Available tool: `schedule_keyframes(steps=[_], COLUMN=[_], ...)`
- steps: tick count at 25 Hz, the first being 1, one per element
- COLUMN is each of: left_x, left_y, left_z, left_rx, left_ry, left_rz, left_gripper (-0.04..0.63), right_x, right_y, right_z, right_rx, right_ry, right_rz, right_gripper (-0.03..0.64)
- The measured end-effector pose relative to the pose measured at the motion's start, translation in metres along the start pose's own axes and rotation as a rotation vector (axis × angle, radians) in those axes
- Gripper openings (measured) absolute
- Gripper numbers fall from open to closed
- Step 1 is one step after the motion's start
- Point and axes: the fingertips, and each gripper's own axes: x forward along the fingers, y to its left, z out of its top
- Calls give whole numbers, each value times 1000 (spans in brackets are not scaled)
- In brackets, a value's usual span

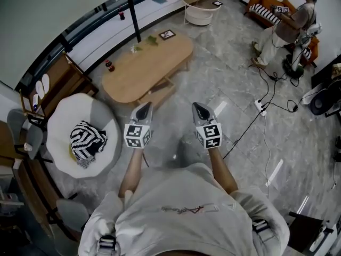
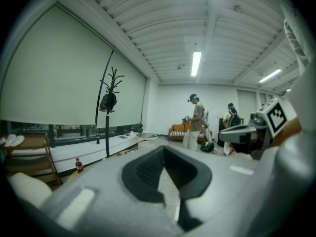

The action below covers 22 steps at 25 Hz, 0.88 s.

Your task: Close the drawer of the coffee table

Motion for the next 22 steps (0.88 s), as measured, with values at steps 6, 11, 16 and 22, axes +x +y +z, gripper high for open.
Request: schedule_keyframes(steps=[6,11,16,22], left_x=[18,48,95,150], left_y=[5,23,43,58], left_z=[-2,2,18,34], left_rx=[11,6,17,22], left_ry=[19,15,6,12], left_rz=[-1,23,37,37], left_gripper=[-2,-2,-2,-2], right_x=[17,44,81,124], right_y=[-12,-31,-69,-110], right_z=[-8,-8,0,10], right_rx=[21,24,29,36], right_ry=[1,1,-10,-11], right_rz=[6,17,17,25], right_gripper=[5,5,5,5])
